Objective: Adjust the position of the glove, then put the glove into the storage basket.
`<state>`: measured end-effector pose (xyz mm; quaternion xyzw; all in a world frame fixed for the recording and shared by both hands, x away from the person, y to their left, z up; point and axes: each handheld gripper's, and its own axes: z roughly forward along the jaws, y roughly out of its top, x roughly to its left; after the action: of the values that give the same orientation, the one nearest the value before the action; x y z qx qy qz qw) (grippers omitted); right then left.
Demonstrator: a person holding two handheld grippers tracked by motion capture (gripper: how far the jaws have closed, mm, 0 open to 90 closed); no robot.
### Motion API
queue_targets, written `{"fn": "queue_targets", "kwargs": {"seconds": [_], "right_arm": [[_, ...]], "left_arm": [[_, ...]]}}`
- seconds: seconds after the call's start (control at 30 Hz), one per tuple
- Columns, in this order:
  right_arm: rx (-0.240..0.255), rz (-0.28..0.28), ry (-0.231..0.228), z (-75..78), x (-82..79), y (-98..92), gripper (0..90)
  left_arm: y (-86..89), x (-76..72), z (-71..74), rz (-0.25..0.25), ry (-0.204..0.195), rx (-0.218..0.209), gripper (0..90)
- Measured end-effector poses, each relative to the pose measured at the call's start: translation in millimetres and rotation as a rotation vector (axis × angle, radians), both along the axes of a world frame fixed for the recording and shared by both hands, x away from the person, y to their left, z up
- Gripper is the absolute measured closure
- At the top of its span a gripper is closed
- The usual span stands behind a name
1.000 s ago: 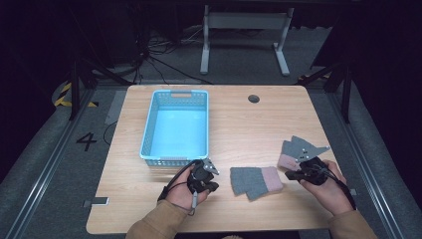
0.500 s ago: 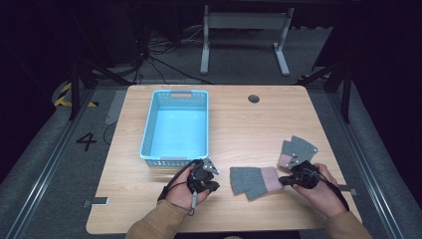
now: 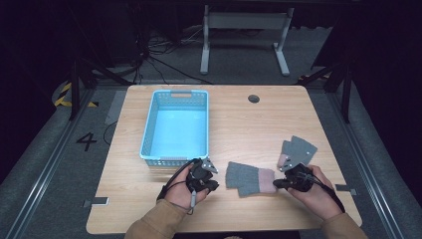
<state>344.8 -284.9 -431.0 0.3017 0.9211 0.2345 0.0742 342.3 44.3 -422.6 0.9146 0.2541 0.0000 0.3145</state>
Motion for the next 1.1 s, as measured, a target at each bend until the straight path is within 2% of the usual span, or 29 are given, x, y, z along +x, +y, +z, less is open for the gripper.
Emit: {"fn": "queue_targets", "kwargs": {"seconds": [0.3,0.53,0.9,0.93,1.1], "right_arm": [[0.051,-0.028,-0.022,9.4,-1.1,-11.7,90.0],[0.104,-0.074,-0.043,21.4,1.2,-20.3,90.0],[0.169,-0.172,-0.082,32.3,23.5,-23.5,90.0],[0.177,-0.189,-0.096,32.0,29.1,-21.3,90.0],[0.183,-0.220,-0.107,27.4,42.1,-16.2,90.0]], "left_arm": [[3.1,3.7,3.3,0.004,0.016,-0.019,80.0],[7.5,5.2,5.6,0.008,0.029,-0.025,77.2],[15.9,5.9,6.9,0.035,0.033,-0.035,72.3],[16.7,5.2,6.7,0.038,0.033,-0.031,71.7],[18.5,4.3,6.6,0.045,0.029,-0.037,70.7]]}}
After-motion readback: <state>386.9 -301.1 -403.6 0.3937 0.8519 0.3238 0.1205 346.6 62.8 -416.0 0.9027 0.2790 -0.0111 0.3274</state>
